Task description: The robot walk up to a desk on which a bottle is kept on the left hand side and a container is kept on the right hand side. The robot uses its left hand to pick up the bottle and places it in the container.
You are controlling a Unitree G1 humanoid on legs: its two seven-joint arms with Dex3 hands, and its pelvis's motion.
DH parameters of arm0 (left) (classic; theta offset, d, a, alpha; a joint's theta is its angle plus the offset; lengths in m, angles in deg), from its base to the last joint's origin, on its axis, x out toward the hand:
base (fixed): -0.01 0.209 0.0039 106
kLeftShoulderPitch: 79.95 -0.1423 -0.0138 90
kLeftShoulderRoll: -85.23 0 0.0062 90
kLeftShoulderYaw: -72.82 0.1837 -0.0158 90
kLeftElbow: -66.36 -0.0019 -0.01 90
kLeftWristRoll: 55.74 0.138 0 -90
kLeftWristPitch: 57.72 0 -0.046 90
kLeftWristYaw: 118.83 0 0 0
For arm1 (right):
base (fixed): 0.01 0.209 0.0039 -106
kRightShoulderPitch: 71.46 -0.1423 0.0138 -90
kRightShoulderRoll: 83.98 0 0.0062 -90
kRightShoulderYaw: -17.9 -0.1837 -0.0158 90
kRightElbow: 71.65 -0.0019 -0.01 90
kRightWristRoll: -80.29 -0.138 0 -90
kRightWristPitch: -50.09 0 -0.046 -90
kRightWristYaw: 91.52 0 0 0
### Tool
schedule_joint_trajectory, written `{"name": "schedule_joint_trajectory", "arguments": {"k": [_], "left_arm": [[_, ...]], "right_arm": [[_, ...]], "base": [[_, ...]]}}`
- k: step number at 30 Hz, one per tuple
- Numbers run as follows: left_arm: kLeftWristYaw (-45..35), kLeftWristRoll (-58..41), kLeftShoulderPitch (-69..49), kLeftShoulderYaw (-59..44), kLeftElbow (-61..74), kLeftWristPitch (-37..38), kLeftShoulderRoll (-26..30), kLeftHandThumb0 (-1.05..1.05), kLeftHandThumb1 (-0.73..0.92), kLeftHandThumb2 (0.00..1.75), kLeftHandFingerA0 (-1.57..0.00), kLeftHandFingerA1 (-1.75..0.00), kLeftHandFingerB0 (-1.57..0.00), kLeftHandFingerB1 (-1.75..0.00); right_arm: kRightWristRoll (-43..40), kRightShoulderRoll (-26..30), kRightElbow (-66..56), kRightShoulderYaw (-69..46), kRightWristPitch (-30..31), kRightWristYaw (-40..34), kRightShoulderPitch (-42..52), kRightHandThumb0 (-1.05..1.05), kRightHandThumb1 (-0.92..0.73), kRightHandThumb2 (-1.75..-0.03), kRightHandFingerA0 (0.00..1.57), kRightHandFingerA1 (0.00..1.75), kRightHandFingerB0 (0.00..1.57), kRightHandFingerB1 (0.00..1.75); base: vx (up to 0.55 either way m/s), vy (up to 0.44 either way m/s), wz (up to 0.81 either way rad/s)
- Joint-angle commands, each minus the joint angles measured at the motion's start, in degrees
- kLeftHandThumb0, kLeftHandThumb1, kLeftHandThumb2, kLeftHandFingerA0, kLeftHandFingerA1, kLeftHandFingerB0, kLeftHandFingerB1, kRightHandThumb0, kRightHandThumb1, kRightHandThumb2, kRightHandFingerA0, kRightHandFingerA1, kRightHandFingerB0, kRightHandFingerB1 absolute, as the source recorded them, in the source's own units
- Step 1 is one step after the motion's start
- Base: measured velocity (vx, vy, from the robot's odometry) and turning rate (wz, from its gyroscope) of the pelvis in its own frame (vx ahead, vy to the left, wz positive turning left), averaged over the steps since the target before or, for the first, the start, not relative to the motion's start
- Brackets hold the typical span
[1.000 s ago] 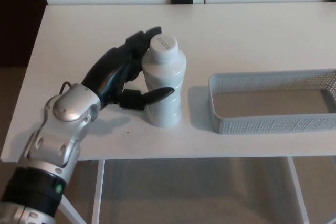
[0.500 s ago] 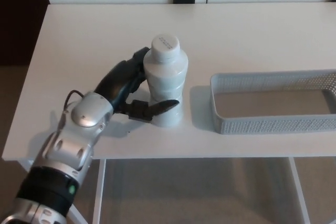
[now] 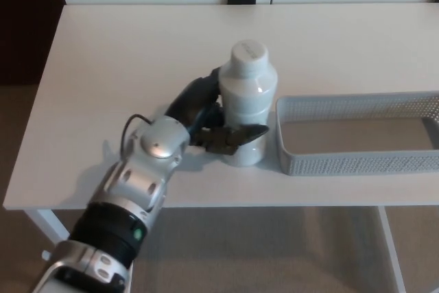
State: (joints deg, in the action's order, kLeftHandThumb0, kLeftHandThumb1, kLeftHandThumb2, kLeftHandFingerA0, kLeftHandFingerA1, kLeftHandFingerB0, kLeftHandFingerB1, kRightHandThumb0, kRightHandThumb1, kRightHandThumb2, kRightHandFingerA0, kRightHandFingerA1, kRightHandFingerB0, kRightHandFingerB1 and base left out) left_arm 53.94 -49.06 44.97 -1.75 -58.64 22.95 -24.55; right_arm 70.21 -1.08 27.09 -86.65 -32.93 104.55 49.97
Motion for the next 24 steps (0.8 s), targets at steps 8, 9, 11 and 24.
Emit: {"name": "schedule_joint_trajectory", "arguments": {"k": [8,9,11,24], "left_arm": [[12.8,3.8,0.7,-3.8,0.0,5.8,0.3,-0.10,0.87,0.66,-0.90,-1.30,-0.68,-0.98],[13.1,3.4,2.1,-4.9,0.2,5.6,0.6,-0.12,0.87,0.64,-0.92,-1.23,-0.69,-0.95],[14.8,3.5,3.9,-6.2,1.2,7.5,0.8,-0.09,0.84,0.65,-0.95,-1.33,-0.70,-0.96],[19.5,5.6,20.8,-5.5,0.6,9.1,-7.2,-0.13,0.74,0.77,-1.14,-1.12,-0.83,-1.11]], "right_arm": [[-1.1,0.6,1.2,-0.6,-1.2,0.8,-0.5,0.23,-0.43,-1.75,0.45,1.01,0.09,0.75],[-1.0,1.1,2.5,-0.6,-2.3,1.4,-1.4,0.12,-0.82,-1.57,0.49,0.91,0.18,0.74],[-0.7,1.0,1.4,-0.2,-1.7,1.0,-1.3,0.11,-0.80,-1.57,0.48,0.91,0.18,0.74],[-0.8,-0.3,-5.5,0.6,3.0,-1.6,0.7,0.13,-0.81,-1.53,0.45,0.88,0.24,0.76]], "base": [[0.00,0.000,0.00],[0.00,0.000,0.00],[0.00,0.000,0.00],[0.00,0.000,0.00]]}}
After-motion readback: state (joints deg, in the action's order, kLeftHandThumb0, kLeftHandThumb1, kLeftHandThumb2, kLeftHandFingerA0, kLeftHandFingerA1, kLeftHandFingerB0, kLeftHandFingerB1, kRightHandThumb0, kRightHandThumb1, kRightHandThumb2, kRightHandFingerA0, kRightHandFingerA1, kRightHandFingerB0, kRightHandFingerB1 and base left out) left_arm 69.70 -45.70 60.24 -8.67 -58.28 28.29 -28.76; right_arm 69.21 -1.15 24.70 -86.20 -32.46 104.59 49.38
